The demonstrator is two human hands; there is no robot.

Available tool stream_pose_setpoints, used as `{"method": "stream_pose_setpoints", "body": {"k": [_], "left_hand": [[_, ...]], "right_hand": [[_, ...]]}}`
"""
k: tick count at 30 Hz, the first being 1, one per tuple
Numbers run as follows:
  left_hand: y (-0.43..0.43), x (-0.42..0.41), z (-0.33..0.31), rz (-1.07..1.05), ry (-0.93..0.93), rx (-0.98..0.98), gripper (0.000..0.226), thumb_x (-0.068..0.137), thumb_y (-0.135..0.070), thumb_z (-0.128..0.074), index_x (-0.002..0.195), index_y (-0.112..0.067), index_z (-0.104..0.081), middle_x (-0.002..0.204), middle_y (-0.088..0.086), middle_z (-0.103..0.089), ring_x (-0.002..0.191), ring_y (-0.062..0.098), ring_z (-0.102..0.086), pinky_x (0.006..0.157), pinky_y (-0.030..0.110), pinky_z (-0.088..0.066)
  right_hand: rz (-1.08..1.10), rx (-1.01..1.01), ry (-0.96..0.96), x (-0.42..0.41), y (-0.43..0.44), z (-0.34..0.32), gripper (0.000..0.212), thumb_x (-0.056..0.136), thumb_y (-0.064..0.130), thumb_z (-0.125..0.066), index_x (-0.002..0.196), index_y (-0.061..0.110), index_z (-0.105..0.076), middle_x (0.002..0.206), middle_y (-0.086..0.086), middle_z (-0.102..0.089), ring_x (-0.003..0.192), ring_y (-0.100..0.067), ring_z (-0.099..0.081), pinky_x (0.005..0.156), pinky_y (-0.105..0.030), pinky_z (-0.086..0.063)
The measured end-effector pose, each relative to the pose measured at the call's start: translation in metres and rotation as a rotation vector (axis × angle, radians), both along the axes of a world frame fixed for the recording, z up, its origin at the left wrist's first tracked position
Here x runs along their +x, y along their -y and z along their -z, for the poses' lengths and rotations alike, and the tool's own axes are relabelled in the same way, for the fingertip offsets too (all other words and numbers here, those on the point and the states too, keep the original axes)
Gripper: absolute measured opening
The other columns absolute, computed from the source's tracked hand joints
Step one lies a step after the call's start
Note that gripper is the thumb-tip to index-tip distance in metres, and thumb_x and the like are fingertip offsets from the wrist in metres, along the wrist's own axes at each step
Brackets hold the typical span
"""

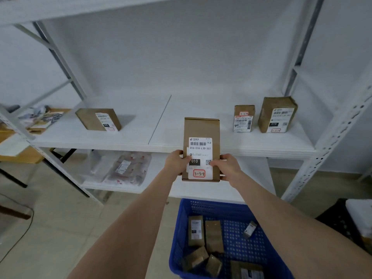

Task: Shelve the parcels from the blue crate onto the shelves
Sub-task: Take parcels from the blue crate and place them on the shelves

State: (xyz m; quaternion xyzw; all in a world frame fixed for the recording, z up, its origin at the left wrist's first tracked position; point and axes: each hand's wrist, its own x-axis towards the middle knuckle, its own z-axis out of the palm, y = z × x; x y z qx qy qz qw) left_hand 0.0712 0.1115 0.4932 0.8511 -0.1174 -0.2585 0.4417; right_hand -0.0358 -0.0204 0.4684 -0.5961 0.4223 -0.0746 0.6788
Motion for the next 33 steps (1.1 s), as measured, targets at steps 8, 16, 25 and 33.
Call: {"method": "stream_pose_setpoints", "body": {"k": [8,16,25,33], "left_hand": [[0.007,0.097,-0.013,0.115,0.001,-0.043,0.039,0.092,-0.021,-0.058,0.129,-0.011,-0.051,0.113,0.014,-0.066,0.101,0.031,-0.064,0.082,0.046,-0.056],[0.030,0.140,-0.017,0.226,0.053,-0.078,0.036,0.095,-0.019,-0.051,0.131,-0.019,-0.054,0.115,0.011,-0.066,0.103,0.031,-0.064,0.086,0.044,-0.055],[0.056,0.148,-0.026,0.197,0.023,-0.149,0.040,0.095,-0.016,-0.046,0.134,-0.022,-0.053,0.108,0.010,-0.068,0.102,0.032,-0.064,0.084,0.048,-0.055],[0.088,0.142,-0.011,0.159,-0.040,-0.209,0.043,0.091,-0.008,-0.052,0.133,-0.015,-0.047,0.126,0.009,-0.060,0.112,0.030,-0.060,0.094,0.047,-0.051]], "right_hand": [[0.139,-0.047,0.028,0.080,-0.008,-0.014,0.056,0.077,0.024,-0.079,0.122,0.017,-0.047,0.116,-0.009,-0.066,0.100,-0.027,-0.065,0.089,-0.046,-0.054],[0.262,-0.165,0.011,0.115,0.001,-0.019,0.062,0.076,0.029,-0.079,0.130,0.017,-0.052,0.121,-0.008,-0.064,0.103,-0.027,-0.065,0.087,-0.046,-0.055],[0.275,-0.225,0.073,0.131,0.032,-0.024,0.052,0.084,0.018,-0.073,0.131,0.012,-0.052,0.123,-0.011,-0.064,0.107,-0.028,-0.064,0.095,-0.045,-0.051],[0.251,-0.449,0.026,0.124,0.056,-0.019,0.054,0.085,0.017,-0.071,0.135,0.016,-0.050,0.125,-0.007,-0.064,0.110,-0.023,-0.061,0.091,-0.032,-0.048]]}}
